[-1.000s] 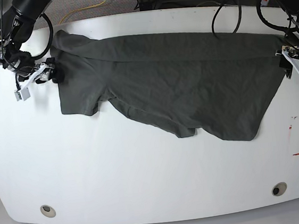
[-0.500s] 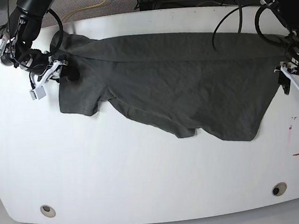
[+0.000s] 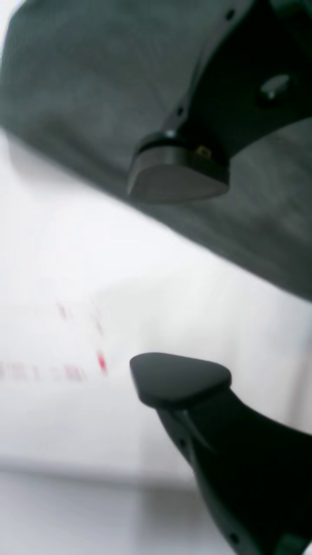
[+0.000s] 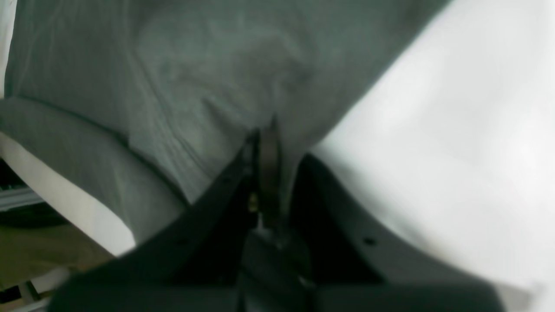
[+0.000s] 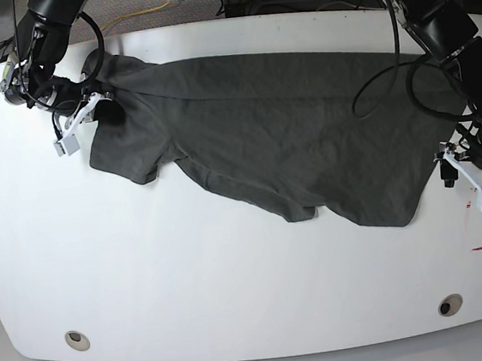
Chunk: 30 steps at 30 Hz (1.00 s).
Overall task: Fold the T-shirt properly
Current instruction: 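Move the left gripper along the shirt edge and grasp the hem corner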
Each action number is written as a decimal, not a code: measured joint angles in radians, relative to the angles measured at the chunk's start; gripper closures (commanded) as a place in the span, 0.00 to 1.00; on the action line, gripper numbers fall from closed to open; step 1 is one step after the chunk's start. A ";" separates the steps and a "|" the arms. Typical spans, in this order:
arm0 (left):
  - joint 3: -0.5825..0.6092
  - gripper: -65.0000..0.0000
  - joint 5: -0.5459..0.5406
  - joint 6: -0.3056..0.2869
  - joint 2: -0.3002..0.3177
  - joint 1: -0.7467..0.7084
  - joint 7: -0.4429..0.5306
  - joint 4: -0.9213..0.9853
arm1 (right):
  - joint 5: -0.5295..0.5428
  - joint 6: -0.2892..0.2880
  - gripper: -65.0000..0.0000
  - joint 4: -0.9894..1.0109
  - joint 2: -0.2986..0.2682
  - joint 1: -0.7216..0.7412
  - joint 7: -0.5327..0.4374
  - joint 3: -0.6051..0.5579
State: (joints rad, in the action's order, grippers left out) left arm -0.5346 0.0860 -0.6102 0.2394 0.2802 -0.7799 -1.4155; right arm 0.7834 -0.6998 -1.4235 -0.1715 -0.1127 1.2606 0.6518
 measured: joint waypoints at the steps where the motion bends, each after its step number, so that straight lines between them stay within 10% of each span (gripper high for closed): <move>1: 0.005 0.23 0.003 0.000 -0.001 0.017 0.003 0.029 | -0.001 0.000 1.00 0.000 0.000 0.001 0.001 -0.002; 30: 0.184 0.09 -0.051 0.039 0.005 0.274 0.240 0.718 | 0.002 0.000 1.00 -0.001 0.002 0.002 0.005 -0.005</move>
State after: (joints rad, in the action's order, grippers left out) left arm -0.3504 0.0349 -0.5716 0.2447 0.5541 -0.5400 -0.6975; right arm 0.7856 -0.6994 -1.4246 -0.1692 -0.1112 1.2655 0.6464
